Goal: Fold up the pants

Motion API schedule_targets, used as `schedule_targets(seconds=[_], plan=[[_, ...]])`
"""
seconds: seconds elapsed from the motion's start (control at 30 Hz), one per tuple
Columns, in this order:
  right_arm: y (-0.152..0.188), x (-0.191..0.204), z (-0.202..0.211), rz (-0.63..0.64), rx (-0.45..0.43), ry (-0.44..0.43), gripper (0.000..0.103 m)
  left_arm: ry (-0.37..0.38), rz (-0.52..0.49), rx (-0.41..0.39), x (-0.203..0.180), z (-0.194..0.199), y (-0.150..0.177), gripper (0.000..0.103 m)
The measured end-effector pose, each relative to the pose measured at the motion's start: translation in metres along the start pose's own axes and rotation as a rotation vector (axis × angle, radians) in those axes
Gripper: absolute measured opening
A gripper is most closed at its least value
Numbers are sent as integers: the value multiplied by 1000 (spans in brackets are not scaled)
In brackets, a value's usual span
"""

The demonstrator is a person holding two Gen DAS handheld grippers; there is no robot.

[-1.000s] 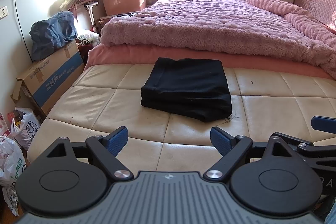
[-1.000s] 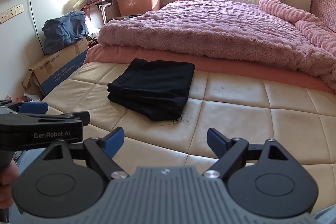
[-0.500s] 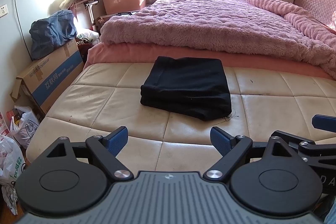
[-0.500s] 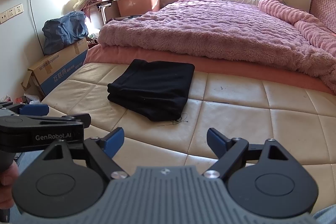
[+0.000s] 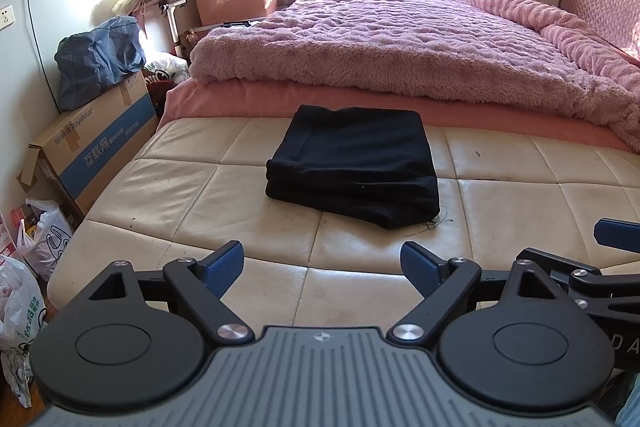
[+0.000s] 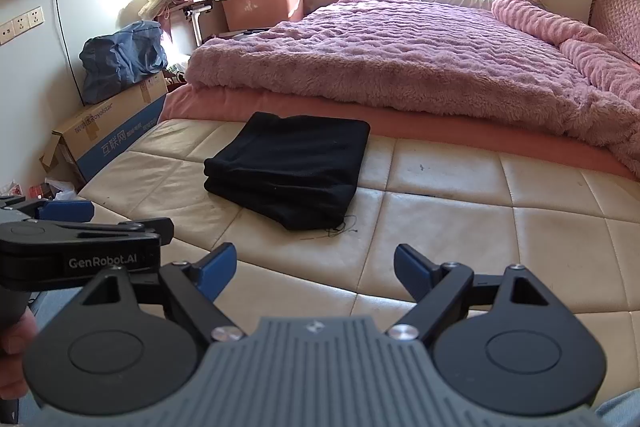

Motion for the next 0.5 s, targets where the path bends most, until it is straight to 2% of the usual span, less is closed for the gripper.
schedule_targets(seconds=[0.5], plan=[[0,0,-1,-2,16,1,82,2,3,-3,-2,1,0,103]])
Point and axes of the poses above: each gripper's, at about its wrist camera, not at the fingertips, and z roughly against the way its jaws point, x to its left, y to its underside, the point moved 4 cm from there along -z, roughly the way its jaws point, and after that the axes turned 7 degrees about -y, right-handed, at the moved point
